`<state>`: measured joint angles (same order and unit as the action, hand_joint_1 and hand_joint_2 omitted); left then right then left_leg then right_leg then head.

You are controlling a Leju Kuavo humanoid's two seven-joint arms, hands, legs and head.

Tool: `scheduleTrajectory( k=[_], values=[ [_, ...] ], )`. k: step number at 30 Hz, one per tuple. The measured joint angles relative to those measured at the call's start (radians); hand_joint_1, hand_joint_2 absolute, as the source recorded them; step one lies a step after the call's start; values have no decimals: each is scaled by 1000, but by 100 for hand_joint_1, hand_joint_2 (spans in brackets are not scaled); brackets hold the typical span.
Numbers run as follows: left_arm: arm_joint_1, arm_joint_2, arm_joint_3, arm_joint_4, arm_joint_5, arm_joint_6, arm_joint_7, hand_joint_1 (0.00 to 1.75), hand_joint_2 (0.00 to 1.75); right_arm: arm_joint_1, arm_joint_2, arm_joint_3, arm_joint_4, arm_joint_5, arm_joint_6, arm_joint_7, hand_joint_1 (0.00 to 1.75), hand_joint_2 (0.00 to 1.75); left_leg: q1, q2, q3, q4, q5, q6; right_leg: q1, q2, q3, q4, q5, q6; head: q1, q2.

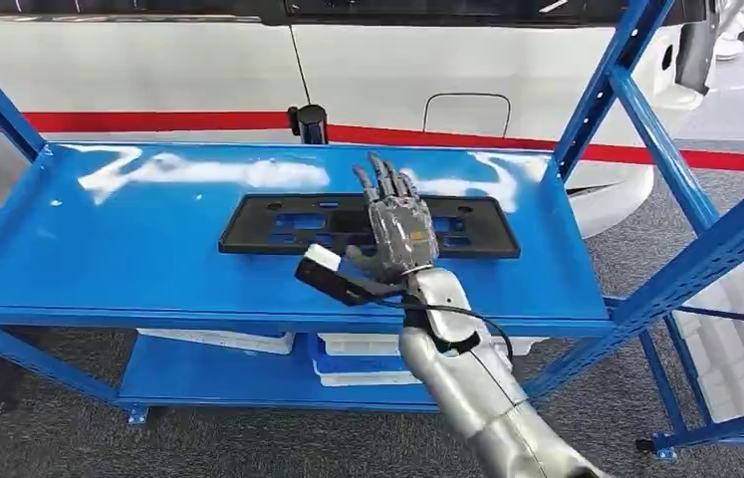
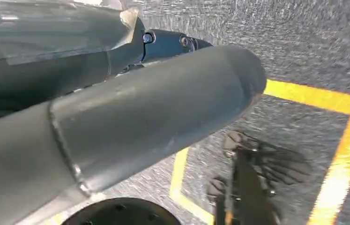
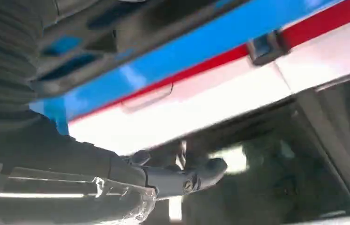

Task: Take the parts from the cabinet and place them on the table.

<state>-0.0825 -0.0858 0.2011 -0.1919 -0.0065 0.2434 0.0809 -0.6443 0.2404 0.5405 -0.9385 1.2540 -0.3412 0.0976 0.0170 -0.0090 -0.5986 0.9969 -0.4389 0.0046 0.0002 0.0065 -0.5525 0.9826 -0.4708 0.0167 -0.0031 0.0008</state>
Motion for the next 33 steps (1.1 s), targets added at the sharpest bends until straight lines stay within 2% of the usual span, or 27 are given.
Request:
scheduleTrajectory(
  k=[2, 4, 9, 13, 18, 33],
  values=[
    [5, 0, 11, 0, 5, 0, -2, 0, 0, -49, 33, -16, 140, 8, -44, -11, 0, 175, 1, -1, 0, 0, 0, 0, 0, -1, 0, 0, 0, 0, 0, 0],
    [10, 0, 22, 0, 5, 0, -2, 0, 0, -86, 56, -27, 245, 12, -48, -12, 0, 175, 1, -1, 0, 0, 0, 0, 0, -1, 0, 0, 0, 0, 0, 0],
    [15, 0, 36, 0, 4, 3, -2, 0, 0, -108, 82, -69, 339, 14, -58, -40, 0, 175, 2, -1, 0, 0, 0, -1, 0, -1, 0, 0, 0, 0, 0, 0],
    [16, 0, 48, 0, -11, 2, -2, 0, 0, -117, 96, -129, 330, 0, -64, -78, 0, 175, 2, 0, 0, 0, 0, -1, 0, -1, 0, 0, 0, 0, 0, 0],
    [18, 0, 48, 0, -38, -21, -13, 0, 0, -113, 100, -176, 257, 8, -31, -77, 0, 175, 2, 0, 0, 0, 0, -1, 0, -1, 0, 0, 0, 0, 0, 0],
    [18, 3, 47, 0, -77, -36, -7, 0, 0, -45, 84, -223, 110, 19, -16, -91, 0, 175, 2, 0, 0, 0, 0, -1, 0, 0, -1, 0, 0, 0, 0, 0]
  ],
)
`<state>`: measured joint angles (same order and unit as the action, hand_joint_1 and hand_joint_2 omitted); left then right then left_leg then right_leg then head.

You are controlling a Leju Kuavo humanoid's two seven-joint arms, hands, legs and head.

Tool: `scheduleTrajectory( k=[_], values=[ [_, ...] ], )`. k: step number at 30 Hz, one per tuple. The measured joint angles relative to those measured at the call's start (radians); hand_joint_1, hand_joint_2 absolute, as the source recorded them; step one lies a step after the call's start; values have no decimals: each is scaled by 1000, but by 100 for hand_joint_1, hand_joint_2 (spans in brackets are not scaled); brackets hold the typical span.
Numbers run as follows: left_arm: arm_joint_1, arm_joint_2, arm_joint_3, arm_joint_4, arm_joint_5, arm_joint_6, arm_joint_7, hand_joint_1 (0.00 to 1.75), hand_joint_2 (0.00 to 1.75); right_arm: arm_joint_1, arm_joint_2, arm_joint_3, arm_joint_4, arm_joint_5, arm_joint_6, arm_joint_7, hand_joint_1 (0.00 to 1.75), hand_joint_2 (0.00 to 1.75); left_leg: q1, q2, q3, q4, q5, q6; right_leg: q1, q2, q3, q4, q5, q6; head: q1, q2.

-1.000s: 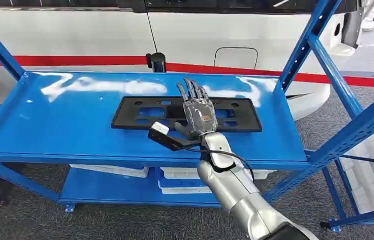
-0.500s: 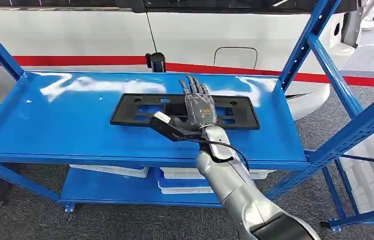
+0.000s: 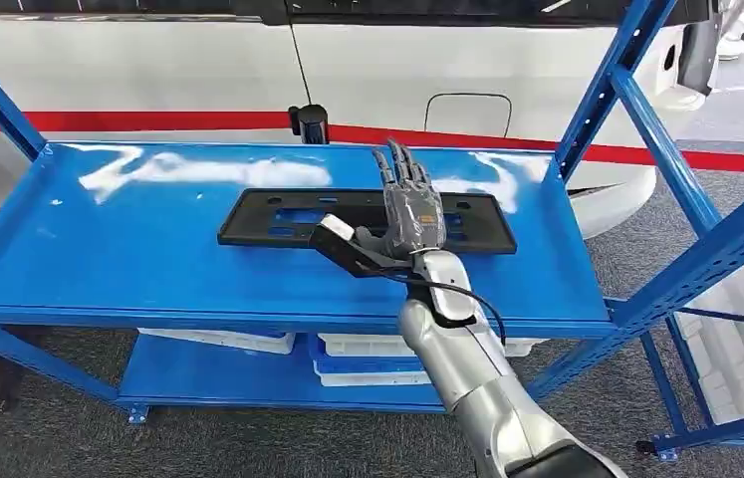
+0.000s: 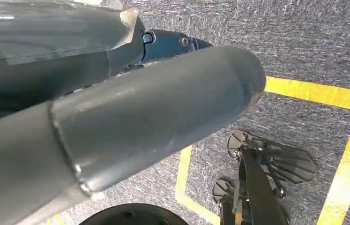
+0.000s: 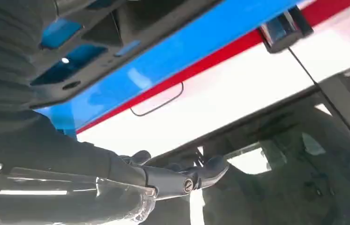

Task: Take the parts from the cabinet and place them on the table.

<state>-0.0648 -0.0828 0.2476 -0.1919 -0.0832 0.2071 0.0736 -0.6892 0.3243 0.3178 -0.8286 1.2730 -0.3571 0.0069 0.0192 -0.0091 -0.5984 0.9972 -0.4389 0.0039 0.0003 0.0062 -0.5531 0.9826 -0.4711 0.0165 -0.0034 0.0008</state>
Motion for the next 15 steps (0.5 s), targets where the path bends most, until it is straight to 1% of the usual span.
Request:
scheduleTrajectory(
  k=[7, 15],
  values=[
    [0, 0, 0, 0, -8, 0, 6, 0, 0, 34, -2, -8, -108, -35, 29, -22, 0, 175, 0, 0, 0, 0, 0, 0, 0, 0, 0, 0, 0, 0, 0, 0],
    [0, 0, 0, 0, -9, 0, 6, 0, 0, 44, -4, -11, -154, -37, 33, -22, 0, 175, 0, 0, 0, 0, 0, 0, 0, 0, 0, 0, 0, 0, 0, 0]
  ],
)
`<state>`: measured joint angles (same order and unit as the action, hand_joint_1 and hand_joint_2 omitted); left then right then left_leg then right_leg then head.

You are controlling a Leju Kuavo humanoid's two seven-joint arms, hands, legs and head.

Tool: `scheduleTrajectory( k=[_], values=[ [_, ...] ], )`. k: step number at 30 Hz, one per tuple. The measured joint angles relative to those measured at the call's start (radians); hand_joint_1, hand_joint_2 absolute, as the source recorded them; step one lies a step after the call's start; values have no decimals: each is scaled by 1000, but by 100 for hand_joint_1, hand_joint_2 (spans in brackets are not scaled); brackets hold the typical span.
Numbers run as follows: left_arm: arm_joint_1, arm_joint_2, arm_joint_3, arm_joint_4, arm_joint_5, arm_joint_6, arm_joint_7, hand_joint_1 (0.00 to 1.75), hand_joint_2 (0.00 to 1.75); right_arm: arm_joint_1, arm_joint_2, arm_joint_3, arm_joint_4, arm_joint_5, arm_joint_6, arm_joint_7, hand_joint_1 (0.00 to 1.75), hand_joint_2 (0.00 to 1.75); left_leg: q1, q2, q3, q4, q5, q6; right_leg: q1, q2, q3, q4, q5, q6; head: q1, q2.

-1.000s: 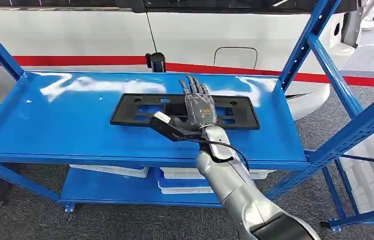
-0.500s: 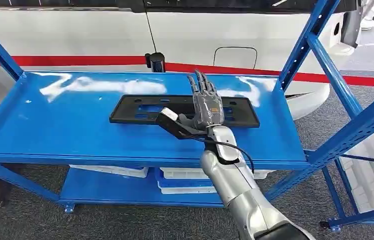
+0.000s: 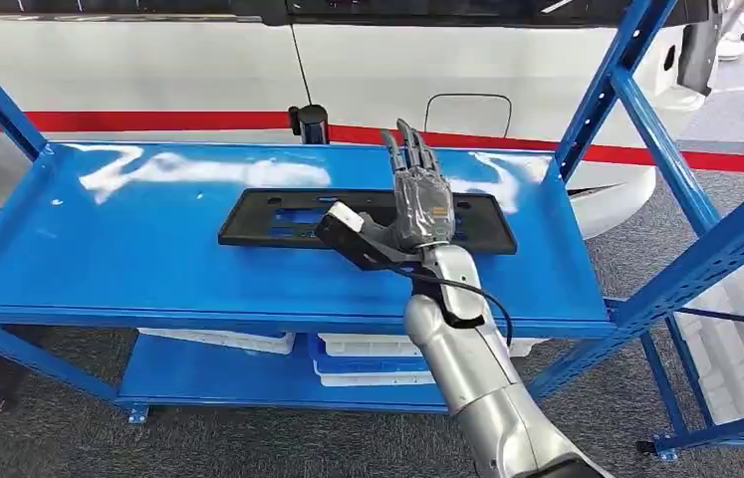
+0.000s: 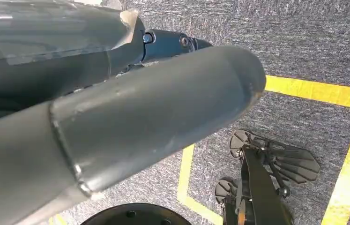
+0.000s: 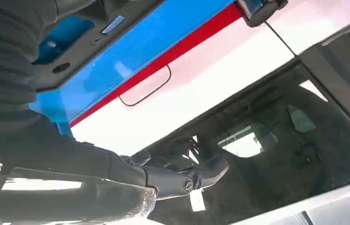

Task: Take the parts from the cabinet and place them on the table.

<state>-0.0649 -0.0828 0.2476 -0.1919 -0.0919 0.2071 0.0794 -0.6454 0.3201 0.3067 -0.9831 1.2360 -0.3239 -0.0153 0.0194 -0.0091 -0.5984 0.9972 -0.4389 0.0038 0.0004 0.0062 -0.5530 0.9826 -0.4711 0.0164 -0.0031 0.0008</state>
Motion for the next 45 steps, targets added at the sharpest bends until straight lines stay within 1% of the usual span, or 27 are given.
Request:
scheduleTrajectory(
  k=[3, 6, 8, 11, 15, 17, 18, 20, 25, 37, 45],
  values=[
    [0, 0, 0, 0, 0, 0, 0, 0, 0, 3, 0, 0, -5, -1, 0, 0, 0, 175, 0, 0, 0, 0, 0, 0, 0, 0, 0, 0, 0, 0, 0, 0],
    [0, 0, 0, 0, -5, 0, 0, 0, 0, 10, -1, 0, -28, -39, 5, -11, 0, 175, 0, 0, 0, 0, 0, 0, 0, 0, 0, 0, 0, 0, 0, 0],
    [0, 0, 0, 0, -12, -3, -2, 0, 0, 20, -2, 0, -66, -80, 32, -27, 0, 175, 0, 0, 0, 0, 0, 0, 0, 0, 0, 0, 0, 0, 0, 0],
    [0, 0, 0, 0, -20, -6, -2, 0, 0, 40, -6, 14, -121, -110, 96, -37, 0, 175, 0, 0, 0, 0, 0, 0, 0, 0, 0, 0, 0, 0, 0, 0],
    [0, 0, 0, 0, -25, -6, -2, 0, 0, 76, -12, 75, -167, -105, 143, -37, 0, 175, 0, 0, 0, 0, 0, 0, 0, 0, 0, 0, 0, 0, 0, 0],
    [0, 0, 1, 0, -23, -3, -2, 0, 0, 92, -17, 111, -179, -110, 178, -46, 0, 175, 0, 0, 0, 0, 0, 0, 0, 0, 0, 0, 0, 0, 0, 0],
    [0, 0, 3, 0, -19, 1, -2, 0, 0, 97, -17, 135, -180, -119, 205, -55, 0, 175, 0, 0, 0, 0, -1, -1, 0, 1, 0, 0, 0, 0, 0, 0],
    [-1, 0, 7, 0, -12, 3, -2, 0, 0, 107, -16, 183, -178, -127, 226, -59, 0, 175, 0, 1, 0, 0, -1, -1, 0, 1, 0, 0, 0, 0, 0, 0],
    [0, -2, 16, 0, -9, 5, -2, 0, 0, 108, -10, 246, -164, -138, 225, -62, 0, 175, 1, 0, 0, 0, 0, -1, 0, 1, 0, 0, 0, 0, 0, 0],
    [0, -2, 39, 0, -9, 15, -5, 0, 0, 107, -3, 293, -145, -172, 234, -66, 0, 175, 0, 0, 0, 0, -1, -1, 0, 1, 0, 0, 0, 0, 0, 0],
    [0, -5, 52, 0, -9, 15, -7, 0, 0, 105, 8, 307, -130, -172, 241, -66, 0, 175, 1, 0, 0, 0, -1, -1, 0, 1, 0, 0, 0, 0, 0, 0]
  ],
)
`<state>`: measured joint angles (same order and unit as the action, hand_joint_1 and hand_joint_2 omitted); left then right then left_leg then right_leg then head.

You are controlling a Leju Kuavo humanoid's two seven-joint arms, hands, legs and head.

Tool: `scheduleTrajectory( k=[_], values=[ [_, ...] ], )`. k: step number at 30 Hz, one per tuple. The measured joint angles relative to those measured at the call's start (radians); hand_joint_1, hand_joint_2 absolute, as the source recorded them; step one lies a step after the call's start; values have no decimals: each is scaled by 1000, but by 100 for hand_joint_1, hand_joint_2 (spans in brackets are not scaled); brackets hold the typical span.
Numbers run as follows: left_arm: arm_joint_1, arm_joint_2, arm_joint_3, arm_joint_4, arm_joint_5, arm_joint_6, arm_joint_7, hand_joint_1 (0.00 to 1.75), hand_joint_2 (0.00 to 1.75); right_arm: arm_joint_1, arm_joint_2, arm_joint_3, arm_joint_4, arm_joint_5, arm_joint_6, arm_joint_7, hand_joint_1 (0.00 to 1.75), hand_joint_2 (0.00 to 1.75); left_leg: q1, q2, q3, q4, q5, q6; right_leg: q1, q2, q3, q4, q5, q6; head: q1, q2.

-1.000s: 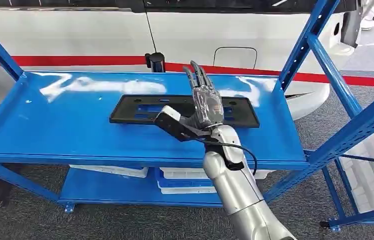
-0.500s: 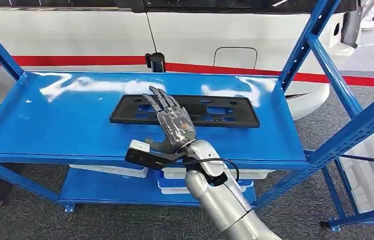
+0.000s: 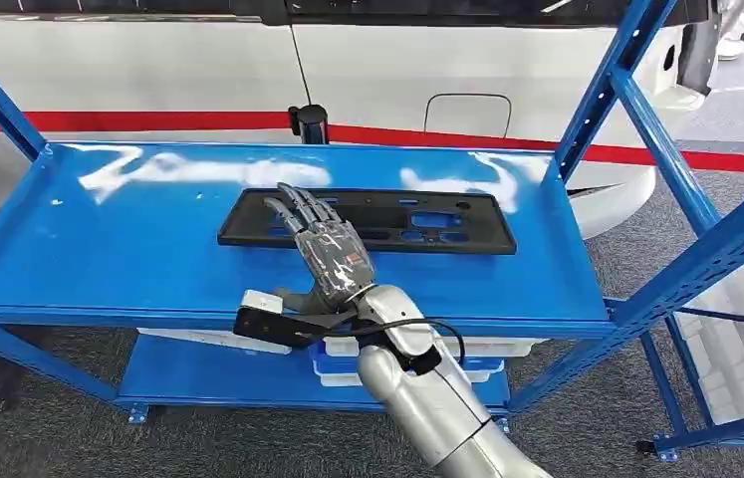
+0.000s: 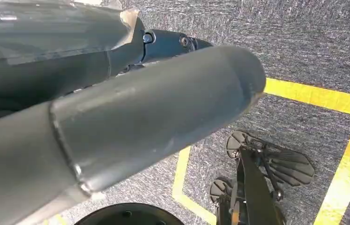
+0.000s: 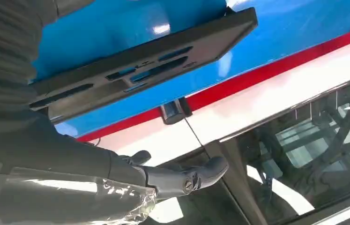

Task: Take the parts from the cabinet and place them on the table.

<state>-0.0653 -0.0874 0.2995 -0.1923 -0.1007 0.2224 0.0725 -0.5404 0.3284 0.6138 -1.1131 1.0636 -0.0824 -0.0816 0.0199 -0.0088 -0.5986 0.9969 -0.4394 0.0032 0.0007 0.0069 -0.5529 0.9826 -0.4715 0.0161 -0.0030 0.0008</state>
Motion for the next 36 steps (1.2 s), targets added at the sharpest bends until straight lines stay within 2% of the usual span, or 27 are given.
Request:
scheduleTrajectory(
  k=[6, 9, 13, 18, 22, 33, 34, 35, 36],
  values=[
    [0, 0, 3, 0, -2, 0, -6, 0, 0, -19, 0, 11, 21, 35, -5, 23, 0, 175, 0, 0, 0, 0, 0, 0, 0, 0, 0, 0, 0, 0, 0, 0],
    [0, -1, 10, 0, -7, 0, -10, 0, 0, -53, 1, 6, 98, 97, -58, 68, 0, 175, 0, 0, 0, 0, 0, 0, 0, 0, 0, 0, 0, 0, 0, 0],
    [0, -1, 15, 0, -25, -3, -7, 0, 0, -103, 3, -43, 226, 162, -140, 101, 0, 175, 0, 0, 0, 0, 0, 0, 0, 0, 0, 0, 0, 0, 0, 0],
    [0, -1, 31, 0, -35, -5, -7, 0, 0, -132, 2, -122, 334, 205, -184, 104, 0, 175, 0, 0, 0, 0, 0, 0, 0, 0, 0, 0, 0, 0, 0, 0],
    [0, 0, 48, 0, -35, -9, -13, 0, 0, -144, 2, -172, 382, 224, -192, 108, 0, 175, 0, 0, 0, 0, 0, 0, 0, 0, 0, 0, 0, 0, 0, 0],
    [0, 1, 67, 0, -46, -13, -17, 0, 0, -144, -4, -234, 407, 257, -196, 125, 0, 175, 0, 0, 0, 0, 0, 0, 0, 0, 0, 0, 0, 0, 0, 0],
    [0, 1, 68, 0, -47, -14, -17, 0, 0, -144, -6, -237, 407, 258, -196, 125, 136, 175, 0, 0, 0, 0, 0, 0, 0, 0, 0, 0, 0, 0, 0, 0],
    [0, 1, 68, 0, -48, -14, -18, 0, 0, -144, -8, -240, 407, 258, -196, 125, 169, 175, 0, 0, 0, 0, 0, 0, 0, 0, 0, 0, 0, 0, 0, 0],
    [0, 1, 69, 0, -51, -14, -18, 0, 0, -143, -10, -243, 407, 258, -196, 125, 171, 175, 0, 0, 0, 0, 0, 0, 0, 0, 0, 0, 0, 0, 0, 0]
  ],
)
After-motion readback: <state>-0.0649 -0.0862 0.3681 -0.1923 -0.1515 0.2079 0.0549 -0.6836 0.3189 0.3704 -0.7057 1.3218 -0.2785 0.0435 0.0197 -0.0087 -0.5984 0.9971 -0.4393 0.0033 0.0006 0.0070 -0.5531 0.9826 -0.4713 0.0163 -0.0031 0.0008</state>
